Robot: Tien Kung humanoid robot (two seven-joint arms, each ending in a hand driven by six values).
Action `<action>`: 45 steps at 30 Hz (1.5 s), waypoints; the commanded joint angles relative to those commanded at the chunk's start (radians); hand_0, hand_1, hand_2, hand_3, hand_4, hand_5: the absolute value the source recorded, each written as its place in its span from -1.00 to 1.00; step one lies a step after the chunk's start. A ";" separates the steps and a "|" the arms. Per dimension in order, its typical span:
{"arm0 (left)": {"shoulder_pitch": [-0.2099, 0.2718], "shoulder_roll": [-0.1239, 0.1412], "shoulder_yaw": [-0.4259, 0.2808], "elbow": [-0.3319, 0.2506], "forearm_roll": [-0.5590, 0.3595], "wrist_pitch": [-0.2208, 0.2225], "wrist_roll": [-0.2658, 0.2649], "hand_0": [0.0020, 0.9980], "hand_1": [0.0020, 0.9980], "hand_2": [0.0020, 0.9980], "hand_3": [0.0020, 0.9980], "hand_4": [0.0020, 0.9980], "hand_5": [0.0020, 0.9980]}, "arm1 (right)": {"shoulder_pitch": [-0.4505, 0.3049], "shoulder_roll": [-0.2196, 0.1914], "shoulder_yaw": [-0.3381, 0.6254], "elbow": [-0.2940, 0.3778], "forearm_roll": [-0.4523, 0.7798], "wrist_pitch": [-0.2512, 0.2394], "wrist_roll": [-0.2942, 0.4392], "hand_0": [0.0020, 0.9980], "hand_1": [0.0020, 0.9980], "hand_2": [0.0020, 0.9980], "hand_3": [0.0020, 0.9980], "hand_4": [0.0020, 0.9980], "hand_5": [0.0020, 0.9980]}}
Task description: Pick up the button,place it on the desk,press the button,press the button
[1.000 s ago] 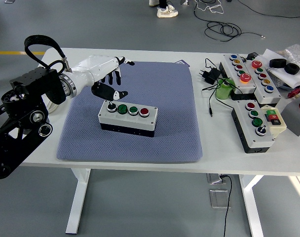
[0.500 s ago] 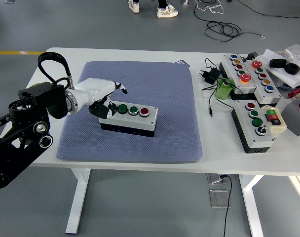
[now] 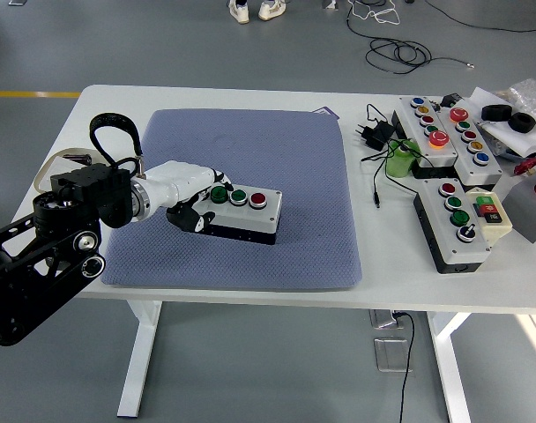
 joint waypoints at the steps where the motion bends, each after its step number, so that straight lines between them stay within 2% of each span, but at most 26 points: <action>1: -0.001 -0.002 0.002 0.002 0.000 0.001 0.000 -0.95 -0.96 -0.84 0.76 0.09 -0.81 | 0.000 0.000 0.000 0.000 0.000 0.000 0.000 0.32 0.08 0.19 0.28 -0.17 -0.01; 9: -0.016 -0.024 0.016 0.017 -0.007 0.006 -0.001 -0.95 -0.95 -0.84 0.79 0.09 -0.84 | 0.000 -0.001 -0.005 0.000 0.005 0.000 0.002 0.32 0.08 0.19 0.28 -0.17 -0.01; 17: -0.023 -0.031 0.022 0.047 -0.016 0.007 -0.004 -0.94 -0.94 -0.83 0.77 0.10 -0.85 | 0.000 -0.002 -0.010 0.000 0.009 0.001 0.003 0.32 0.08 0.19 0.28 -0.17 -0.01; 23: -0.019 -0.030 0.025 0.065 -0.019 0.003 -0.003 -0.94 -0.94 -0.83 0.75 0.10 -0.85 | 0.000 -0.001 -0.009 0.000 0.009 0.001 0.003 0.32 0.08 0.19 0.28 -0.18 -0.01; 45: -0.007 -0.016 0.040 0.052 -0.020 -0.036 0.018 -0.93 -0.93 -0.83 0.68 0.10 -0.84 | 0.001 0.000 0.006 0.000 -0.006 0.000 -0.001 0.32 0.08 0.19 0.28 -0.18 -0.01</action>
